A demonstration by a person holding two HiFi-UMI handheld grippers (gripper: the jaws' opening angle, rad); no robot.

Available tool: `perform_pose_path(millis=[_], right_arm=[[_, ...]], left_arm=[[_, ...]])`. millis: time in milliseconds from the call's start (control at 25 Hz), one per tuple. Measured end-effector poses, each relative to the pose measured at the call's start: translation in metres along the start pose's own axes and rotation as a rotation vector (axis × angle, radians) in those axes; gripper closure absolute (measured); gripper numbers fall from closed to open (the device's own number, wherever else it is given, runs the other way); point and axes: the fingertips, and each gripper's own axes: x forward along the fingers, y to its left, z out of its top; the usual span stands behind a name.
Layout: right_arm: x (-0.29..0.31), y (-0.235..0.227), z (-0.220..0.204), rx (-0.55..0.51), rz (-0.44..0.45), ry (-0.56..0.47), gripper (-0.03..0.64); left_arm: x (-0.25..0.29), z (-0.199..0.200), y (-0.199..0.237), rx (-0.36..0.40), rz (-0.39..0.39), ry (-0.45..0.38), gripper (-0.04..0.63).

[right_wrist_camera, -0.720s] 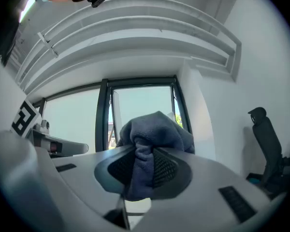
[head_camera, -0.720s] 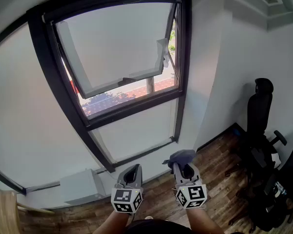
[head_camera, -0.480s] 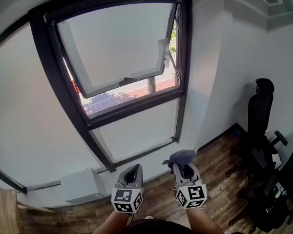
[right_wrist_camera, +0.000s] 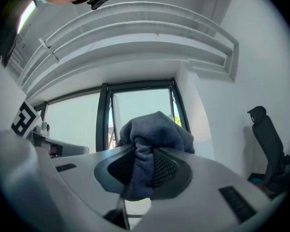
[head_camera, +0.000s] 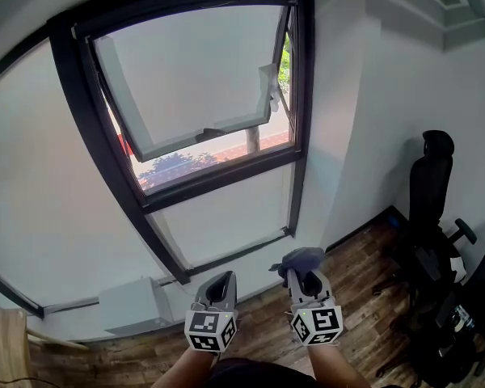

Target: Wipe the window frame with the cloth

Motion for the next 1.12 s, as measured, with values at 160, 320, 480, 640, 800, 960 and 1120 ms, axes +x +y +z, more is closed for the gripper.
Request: perform_pose_path(millis=[160, 320, 480, 640, 800, 960, 1120], right_arm=[[-0.008, -0.013, -0.004, 0.013, -0.014, 0.014, 0.54], [-0.018, -0.024, -0.008, 0.005, -0.015, 0.03, 0.54], [-0.023, -0.038, -0.005, 0.017, -0.029, 0.023, 0.54], [-0.022, -0.048, -0.001, 0.002, -0.033, 0.011, 0.54], [-0.013, -0.051, -0.001, -0.015, -0.016, 0.016, 0.54], [0.002, -0.057, 0.004, -0.033, -0.011, -0.002, 0.54], [0.023, -0.066, -0.002, -0.038, -0.014, 0.003, 0.54]], left_arm=[[0.001, -0.003, -0.015, 0.004, -0.006, 0.001, 0.586], [0.004, -0.005, -0.029, 0.009, -0.009, -0.006, 0.586], [0.009, -0.003, -0.037, 0.01, -0.013, -0.025, 0.586], [0.016, 0.001, -0.043, 0.017, -0.019, -0.042, 0.586], [0.025, 0.009, -0.041, 0.032, -0.022, -0.061, 0.586], [0.038, 0.013, -0.033, 0.035, -0.021, -0.073, 0.586], [0.06, 0.008, -0.025, 0.028, -0.031, -0.07, 0.586]])
